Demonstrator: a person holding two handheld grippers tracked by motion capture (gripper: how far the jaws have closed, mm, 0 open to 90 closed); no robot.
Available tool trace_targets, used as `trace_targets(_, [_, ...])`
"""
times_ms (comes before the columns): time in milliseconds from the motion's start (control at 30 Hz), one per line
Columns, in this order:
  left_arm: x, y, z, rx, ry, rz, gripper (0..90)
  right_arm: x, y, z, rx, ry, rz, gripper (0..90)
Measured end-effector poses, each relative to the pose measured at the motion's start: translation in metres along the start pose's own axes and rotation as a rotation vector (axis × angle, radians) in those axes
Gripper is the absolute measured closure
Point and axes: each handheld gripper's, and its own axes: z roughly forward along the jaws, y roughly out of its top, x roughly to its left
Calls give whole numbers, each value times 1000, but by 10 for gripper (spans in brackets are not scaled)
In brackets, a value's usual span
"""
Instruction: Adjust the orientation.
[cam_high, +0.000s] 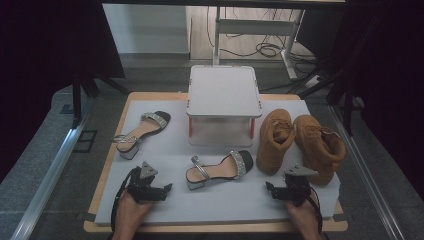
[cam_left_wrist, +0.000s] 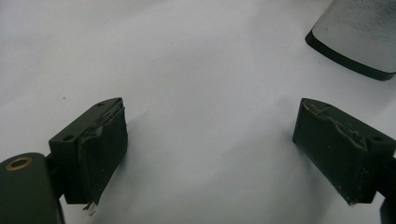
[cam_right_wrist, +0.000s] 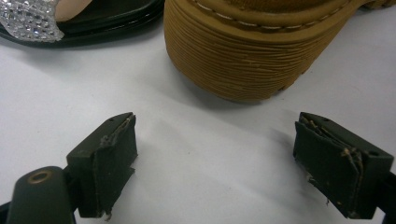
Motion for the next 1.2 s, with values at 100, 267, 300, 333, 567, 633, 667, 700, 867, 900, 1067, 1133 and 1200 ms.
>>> trace_targets(100, [0,0,0,-1,-3,-6,97,0,0,0,0,0,0,136])
trace_targets(267, [1,0,0,-3,-5,-8,97,0,0,0,0,1,0,136])
trace_targets(300, [1,0,0,-3,-5,-8,97,0,0,0,0,1,0,136])
trace_targets(333, [1,0,0,-3,-4,-7,97,0,0,0,0,1,0,136])
trace_targets(567, [1,0,0,-3,-4,-7,98,0,0,0,-1,2,-1,137])
trace_targets(633, [1,0,0,-3,-4,-7,98,0,0,0,-1,2,-1,137])
trace_targets(667, [1,0,0,-4,-4,-7,98,0,0,0,-1,2,-1,137])
trace_targets(700, [1,0,0,-3,-4,-7,98,0,0,0,-1,2,-1,137])
trace_targets(867, [1,0,0,-4,-5,-8,99,0,0,0,-1,3,-1,137])
trace_targets(900, [1,0,0,-4,-5,-7,99,0,0,0,-1,3,-1,137])
trace_targets(1067, [0,-1,-1,-7,-5,-3,110,0,0,0,-1,2,-1,137])
trace_targets(1133, [0,-1,-1,-10,-3,2,121,0,0,0,-2,2,-1,137])
trace_targets(1200, [-2,0,-1,-7,3,-8,130,0,0,0,-1,2,-1,137])
